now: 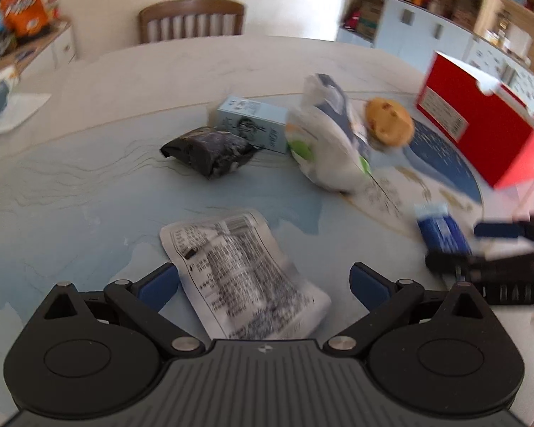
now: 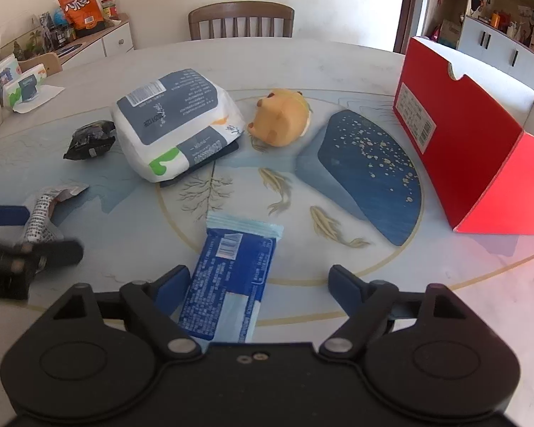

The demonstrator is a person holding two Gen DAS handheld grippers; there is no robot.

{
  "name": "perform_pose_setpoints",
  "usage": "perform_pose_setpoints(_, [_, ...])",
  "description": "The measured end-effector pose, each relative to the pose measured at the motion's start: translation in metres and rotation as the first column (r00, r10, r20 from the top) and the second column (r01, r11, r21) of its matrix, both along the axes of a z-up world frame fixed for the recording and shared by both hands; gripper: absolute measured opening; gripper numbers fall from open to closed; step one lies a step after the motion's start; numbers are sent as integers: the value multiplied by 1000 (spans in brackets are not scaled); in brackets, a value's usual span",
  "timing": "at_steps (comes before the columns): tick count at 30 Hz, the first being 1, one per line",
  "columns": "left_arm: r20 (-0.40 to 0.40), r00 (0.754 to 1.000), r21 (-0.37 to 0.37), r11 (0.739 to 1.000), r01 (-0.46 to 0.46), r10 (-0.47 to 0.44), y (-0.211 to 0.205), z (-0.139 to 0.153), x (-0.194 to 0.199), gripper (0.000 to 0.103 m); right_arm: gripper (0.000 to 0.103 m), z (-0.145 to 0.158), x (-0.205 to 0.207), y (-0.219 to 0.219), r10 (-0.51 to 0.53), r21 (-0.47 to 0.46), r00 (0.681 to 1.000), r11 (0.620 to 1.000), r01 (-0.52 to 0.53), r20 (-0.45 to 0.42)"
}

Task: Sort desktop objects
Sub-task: 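Reach right tool to blue snack bar while left tool nears white sachet, then close right tool on blue snack bar while left tool grasps white sachet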

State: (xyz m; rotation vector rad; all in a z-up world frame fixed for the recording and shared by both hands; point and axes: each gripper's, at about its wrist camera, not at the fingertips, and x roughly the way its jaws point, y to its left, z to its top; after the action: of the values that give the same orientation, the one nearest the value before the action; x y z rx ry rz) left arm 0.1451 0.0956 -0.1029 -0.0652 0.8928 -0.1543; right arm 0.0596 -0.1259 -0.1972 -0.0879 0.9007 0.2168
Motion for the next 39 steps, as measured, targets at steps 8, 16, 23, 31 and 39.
perform_pose_setpoints(8, [-26,998,85,994,-63,65,-6,-3,17,102,79,0,1,4,38,-1,999,999,-38,-4])
perform_pose_setpoints(16, [3,1000,126,992,-14,14,-16,1,15,74,63,2,2,4,57,7,998,998,-57,13])
perform_pose_setpoints(23, [18,1000,132,991,2,-4,-23,4,15,59,41,4,2,1,51,12,999,999,-52,19])
perform_pose_setpoints(31, [40,999,107,994,17,-21,-28,9,13,52,36,11,0,-4,63,15,998,998,-63,-7])
perform_pose_setpoints(39, [45,999,76,997,8,-11,-25,13,9,49,36,24,-4,-13,93,15,996,996,-93,-18])
